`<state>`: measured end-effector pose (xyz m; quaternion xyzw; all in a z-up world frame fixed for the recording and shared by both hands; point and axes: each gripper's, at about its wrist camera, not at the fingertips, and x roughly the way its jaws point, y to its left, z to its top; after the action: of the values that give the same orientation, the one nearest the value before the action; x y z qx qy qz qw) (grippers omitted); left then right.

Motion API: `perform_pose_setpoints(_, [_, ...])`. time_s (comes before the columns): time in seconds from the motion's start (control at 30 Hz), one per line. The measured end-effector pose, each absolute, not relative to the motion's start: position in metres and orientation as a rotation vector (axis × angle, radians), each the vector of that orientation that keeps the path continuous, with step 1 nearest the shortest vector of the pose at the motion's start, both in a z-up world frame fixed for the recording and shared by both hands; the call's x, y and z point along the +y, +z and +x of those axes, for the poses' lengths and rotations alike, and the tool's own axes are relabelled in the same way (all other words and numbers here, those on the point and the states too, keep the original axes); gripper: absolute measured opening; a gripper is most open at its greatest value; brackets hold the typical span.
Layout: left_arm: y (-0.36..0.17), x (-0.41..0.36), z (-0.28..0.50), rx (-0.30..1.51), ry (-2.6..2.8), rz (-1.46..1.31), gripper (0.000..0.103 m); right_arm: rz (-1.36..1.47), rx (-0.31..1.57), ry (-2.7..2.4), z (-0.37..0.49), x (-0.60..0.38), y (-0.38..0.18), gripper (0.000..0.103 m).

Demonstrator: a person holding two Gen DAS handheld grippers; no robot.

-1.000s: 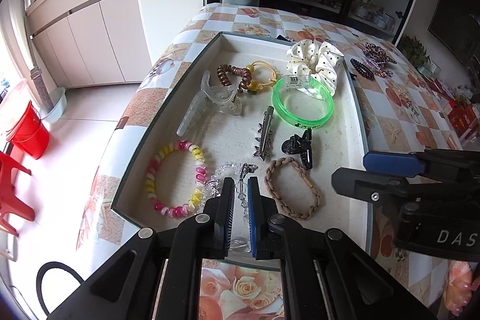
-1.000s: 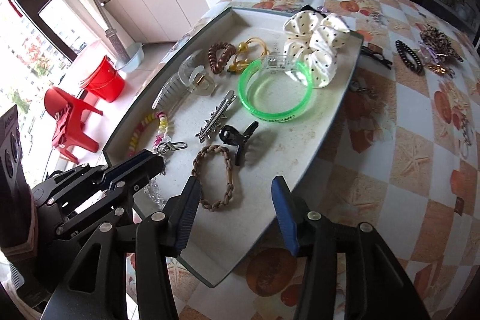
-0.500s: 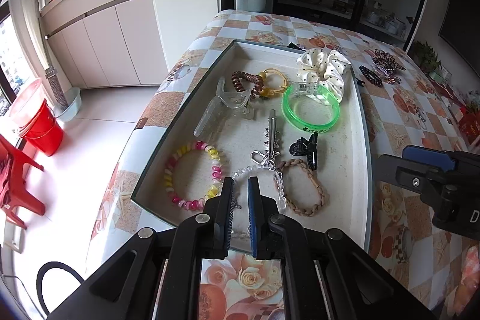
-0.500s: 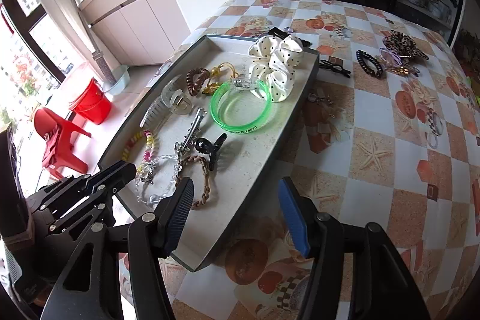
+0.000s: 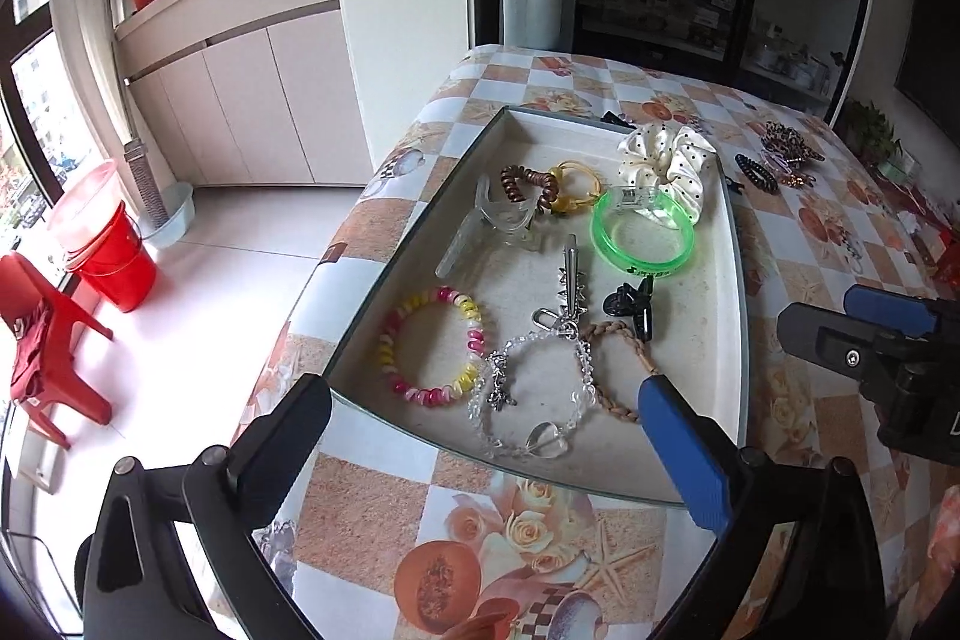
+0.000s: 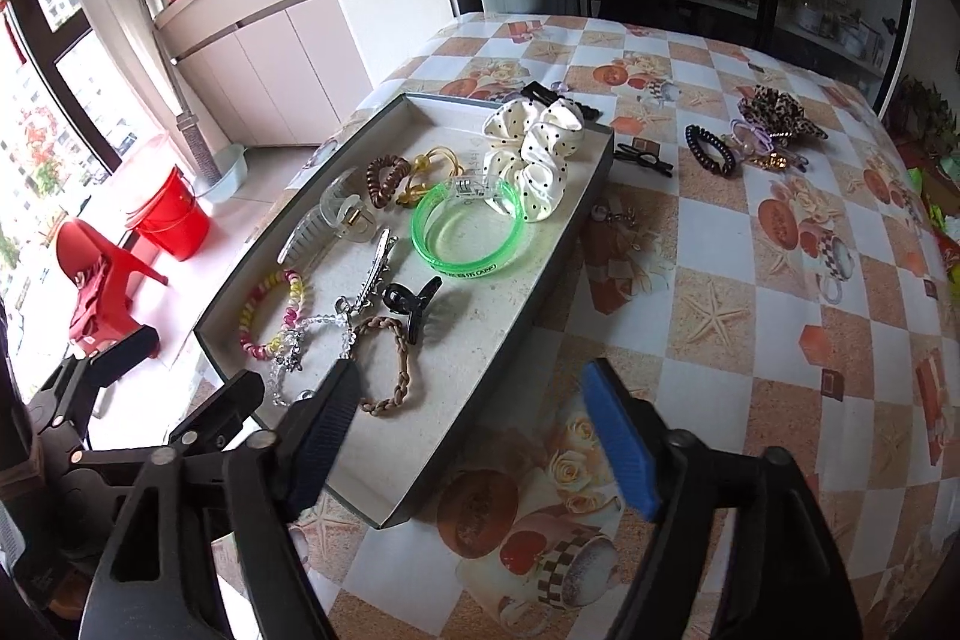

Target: Organize jewelry

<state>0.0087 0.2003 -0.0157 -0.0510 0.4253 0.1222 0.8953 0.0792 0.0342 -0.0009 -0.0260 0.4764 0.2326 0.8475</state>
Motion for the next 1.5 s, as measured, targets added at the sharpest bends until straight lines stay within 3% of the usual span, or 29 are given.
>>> perform_pose_setpoints(0.17, [-0.011,0.197,0.001,0.869,0.285,-0.090,0.103,-0.083,0.989,0.473,0.073,0.034,0.003,0.082])
perform_pose_setpoints(0.27, [-0.006,0.197,-0.006,0.853,0.302,-0.094,0.103,-0.097,0.975,0.471,0.069,0.035,0.005,0.094])
perform_pose_setpoints(1.5, [0.000,0.188,-0.073,0.876,0.325,-0.117,0.103,-0.216,0.901,0.420,0.002,0.036,0.026,0.094])
